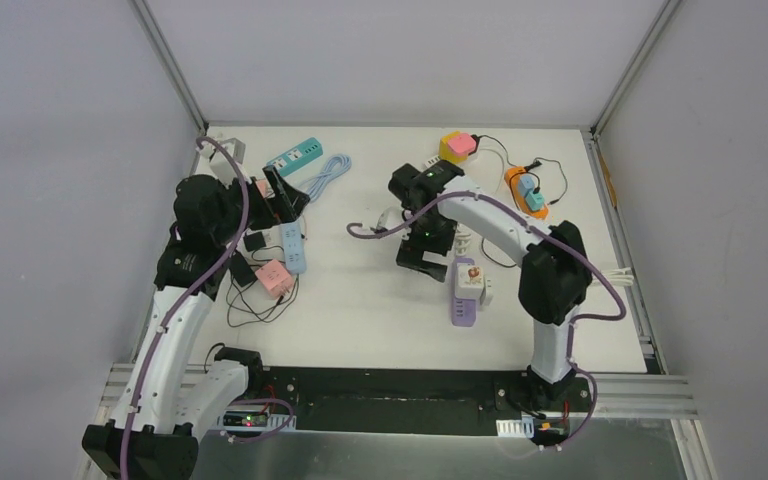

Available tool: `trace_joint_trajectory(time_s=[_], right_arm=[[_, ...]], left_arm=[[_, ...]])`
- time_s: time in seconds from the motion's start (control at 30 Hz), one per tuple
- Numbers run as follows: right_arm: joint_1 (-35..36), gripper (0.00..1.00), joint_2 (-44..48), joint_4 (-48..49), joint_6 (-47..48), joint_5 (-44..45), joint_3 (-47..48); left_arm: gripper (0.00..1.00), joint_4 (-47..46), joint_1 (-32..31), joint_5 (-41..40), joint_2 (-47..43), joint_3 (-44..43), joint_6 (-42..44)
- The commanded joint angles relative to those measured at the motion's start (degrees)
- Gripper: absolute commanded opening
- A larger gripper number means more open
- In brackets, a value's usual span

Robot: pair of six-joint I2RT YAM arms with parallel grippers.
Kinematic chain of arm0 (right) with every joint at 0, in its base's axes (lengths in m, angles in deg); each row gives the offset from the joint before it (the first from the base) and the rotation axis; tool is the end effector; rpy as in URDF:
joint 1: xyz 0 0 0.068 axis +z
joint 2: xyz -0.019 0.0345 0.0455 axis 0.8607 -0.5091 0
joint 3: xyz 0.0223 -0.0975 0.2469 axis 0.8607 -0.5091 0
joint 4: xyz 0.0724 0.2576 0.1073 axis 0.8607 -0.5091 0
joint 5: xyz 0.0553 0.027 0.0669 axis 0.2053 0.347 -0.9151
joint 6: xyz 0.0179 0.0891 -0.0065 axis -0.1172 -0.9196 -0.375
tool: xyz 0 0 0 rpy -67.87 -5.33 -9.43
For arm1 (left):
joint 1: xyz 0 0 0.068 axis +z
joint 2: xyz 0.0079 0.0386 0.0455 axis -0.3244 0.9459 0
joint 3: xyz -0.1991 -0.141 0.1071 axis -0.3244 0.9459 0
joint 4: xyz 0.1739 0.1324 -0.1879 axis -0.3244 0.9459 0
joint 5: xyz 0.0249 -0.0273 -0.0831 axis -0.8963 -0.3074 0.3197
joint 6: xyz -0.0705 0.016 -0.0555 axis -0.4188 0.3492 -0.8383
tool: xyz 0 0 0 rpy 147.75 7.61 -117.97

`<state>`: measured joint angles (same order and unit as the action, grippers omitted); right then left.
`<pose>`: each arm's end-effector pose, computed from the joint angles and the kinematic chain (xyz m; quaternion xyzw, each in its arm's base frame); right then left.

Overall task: Pull the plug off the socket
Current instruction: Place the socket at the center of the board, then remove the plug from the socket.

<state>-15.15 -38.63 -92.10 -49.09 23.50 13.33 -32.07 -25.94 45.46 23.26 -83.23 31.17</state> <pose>0.2793 0.2682 0.1829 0.6542 -0.7555 0.0189 0.0305 0.2542 -0.0562 0.3465 0.0101 0.7975 -0.2519 0.5481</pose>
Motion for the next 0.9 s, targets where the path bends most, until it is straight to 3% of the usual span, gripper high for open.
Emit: trace_joint_trajectory(time_s=[0.0,0.1,0.2,0.37,0.5,0.63,0.73,0.87], right_arm=[[-3.7,1.00,7.9,-4.2,2.3,-9.9,4.4],[-8.6,1.00,11.9,-6.4,3.1,-17.3,5.3],[-15.4,1.00,17.2,-7.7,5.1,-26.7,2.4],[-30.7,1.00,31.4,-1.1,3.4,-46.3,-11.1],[-43.5,1.00,42.8,12.4,-7.7,-57.8,-25.6],[-51.3,1.00,51.9,27.9,-21.6,-60.0,-40.3],[-52.6,1.00,53.1,26.3,-13.9,-59.7,-43.9],[-52.2,0.99,52.3,27.2,-9.8,-48.4,-46.3]], left_arm=[[0.99,-5.6,0.5,13.0,3.5,-5.1,-2.4],[0.93,-13.5,0.5,24.4,7.0,-5.4,-7.9],[0.91,-18.8,-0.8,28.8,9.5,-4.8,-11.5],[0.94,-18.4,-13.6,21.2,10.5,-4.5,0.3],[0.94,-14.9,-25.3,14.6,15.5,-5.3,11.7],[0.93,-13.5,-36.5,10.9,22.8,-5.9,24.4],[0.94,-13.8,-41.8,9.6,28.5,-6.9,31.0],[0.94,-16.3,-44.9,11.2,36.5,-9.9,33.2]])
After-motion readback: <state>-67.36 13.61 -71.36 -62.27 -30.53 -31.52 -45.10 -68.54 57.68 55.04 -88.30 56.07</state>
